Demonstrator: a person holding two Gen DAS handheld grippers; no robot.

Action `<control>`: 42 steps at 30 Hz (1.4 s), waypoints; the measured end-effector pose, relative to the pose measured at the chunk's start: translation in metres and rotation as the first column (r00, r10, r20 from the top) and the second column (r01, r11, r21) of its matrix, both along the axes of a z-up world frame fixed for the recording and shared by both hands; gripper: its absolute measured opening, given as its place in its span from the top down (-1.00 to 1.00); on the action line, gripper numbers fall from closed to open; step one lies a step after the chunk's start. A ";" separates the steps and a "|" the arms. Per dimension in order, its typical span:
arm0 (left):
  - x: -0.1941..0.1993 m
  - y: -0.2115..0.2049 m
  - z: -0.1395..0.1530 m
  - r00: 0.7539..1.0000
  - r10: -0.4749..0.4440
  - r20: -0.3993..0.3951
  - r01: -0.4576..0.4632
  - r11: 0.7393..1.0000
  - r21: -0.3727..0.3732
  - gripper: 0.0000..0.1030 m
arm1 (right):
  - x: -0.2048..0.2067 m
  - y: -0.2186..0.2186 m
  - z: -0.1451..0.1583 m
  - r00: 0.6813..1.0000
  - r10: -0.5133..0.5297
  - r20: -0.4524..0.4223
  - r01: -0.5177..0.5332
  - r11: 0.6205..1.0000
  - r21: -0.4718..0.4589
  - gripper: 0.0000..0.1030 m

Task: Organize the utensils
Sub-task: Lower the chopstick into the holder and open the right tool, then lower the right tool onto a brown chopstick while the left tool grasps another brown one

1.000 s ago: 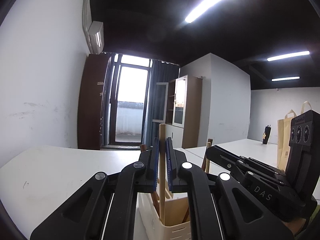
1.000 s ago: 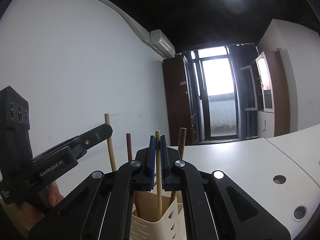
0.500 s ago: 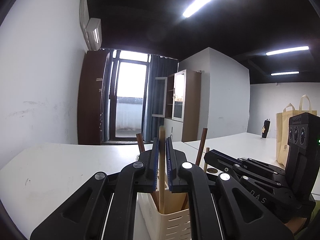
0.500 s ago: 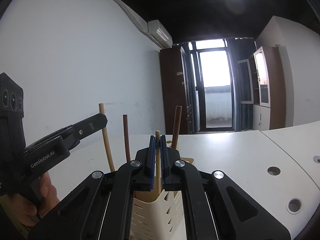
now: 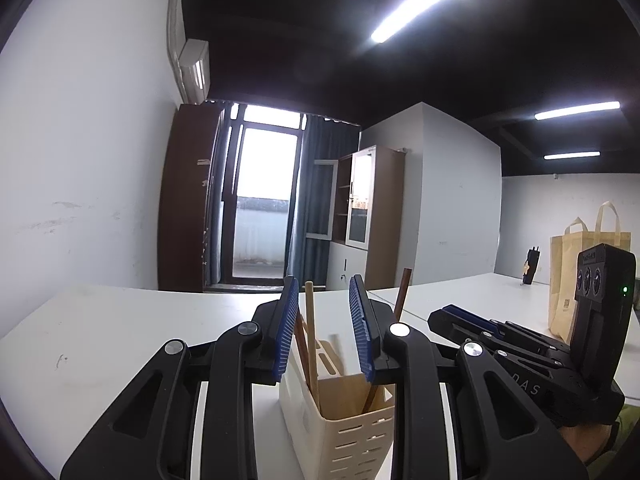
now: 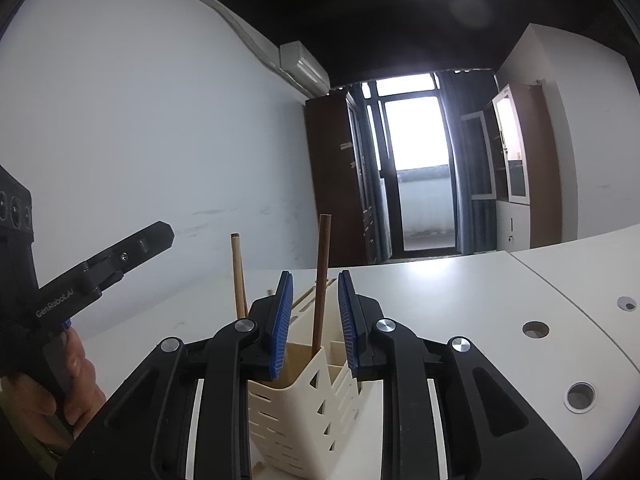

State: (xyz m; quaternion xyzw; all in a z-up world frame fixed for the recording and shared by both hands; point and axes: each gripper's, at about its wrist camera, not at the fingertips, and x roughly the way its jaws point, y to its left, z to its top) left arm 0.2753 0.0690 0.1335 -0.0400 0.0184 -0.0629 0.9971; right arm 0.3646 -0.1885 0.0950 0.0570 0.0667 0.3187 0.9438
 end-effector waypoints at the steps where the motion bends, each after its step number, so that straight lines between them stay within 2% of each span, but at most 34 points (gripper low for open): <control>1: -0.001 0.000 0.000 1.000 -0.001 -0.001 0.001 1.000 0.001 0.51 | -0.001 0.000 0.000 1.000 -0.003 -0.001 0.003 1.000 -0.002 0.53; 9: -0.014 -0.001 0.002 0.998 0.006 -0.065 -0.005 1.000 0.014 0.37 | -0.012 0.000 0.002 0.999 -0.023 -0.035 0.022 1.000 -0.014 0.39; 11: -0.020 -0.002 0.002 0.996 0.022 -0.087 -0.020 1.000 0.024 0.35 | -0.016 -0.001 0.003 0.999 -0.022 -0.048 0.021 1.000 -0.019 0.30; 14: -0.029 -0.004 0.000 0.993 0.034 -0.113 -0.031 0.999 0.036 0.34 | -0.028 -0.009 0.000 0.998 -0.054 -0.043 0.054 0.999 0.005 0.29; 16: -0.036 -0.003 -0.001 0.990 0.073 -0.118 -0.069 0.997 0.041 0.34 | -0.033 -0.013 -0.002 0.997 -0.050 -0.065 0.051 0.999 0.019 0.20; 23: -0.039 0.002 -0.015 0.965 0.106 -0.238 -0.102 0.994 0.032 0.34 | -0.044 -0.015 -0.010 0.992 -0.040 -0.119 0.038 0.999 -0.021 0.08; 27: -0.035 0.003 -0.025 0.933 0.136 -0.332 -0.129 0.991 0.042 0.34 | -0.044 -0.010 -0.020 0.984 -0.028 -0.177 0.016 0.998 -0.066 0.03; 34: -0.023 0.022 -0.059 0.849 0.121 -0.515 -0.149 0.989 -0.014 0.34 | -0.042 -0.009 -0.045 0.961 -0.035 -0.276 0.002 0.993 -0.119 -0.01; 38: -0.018 0.022 -0.079 0.809 0.108 -0.578 -0.136 0.991 -0.005 0.33 | -0.045 -0.004 -0.053 0.953 -0.047 -0.300 -0.003 0.986 -0.164 -0.04; 42: -0.017 0.018 -0.092 0.781 0.082 -0.620 -0.106 0.994 -0.002 0.27 | -0.043 0.003 -0.063 0.938 -0.061 -0.342 -0.014 0.977 -0.212 -0.05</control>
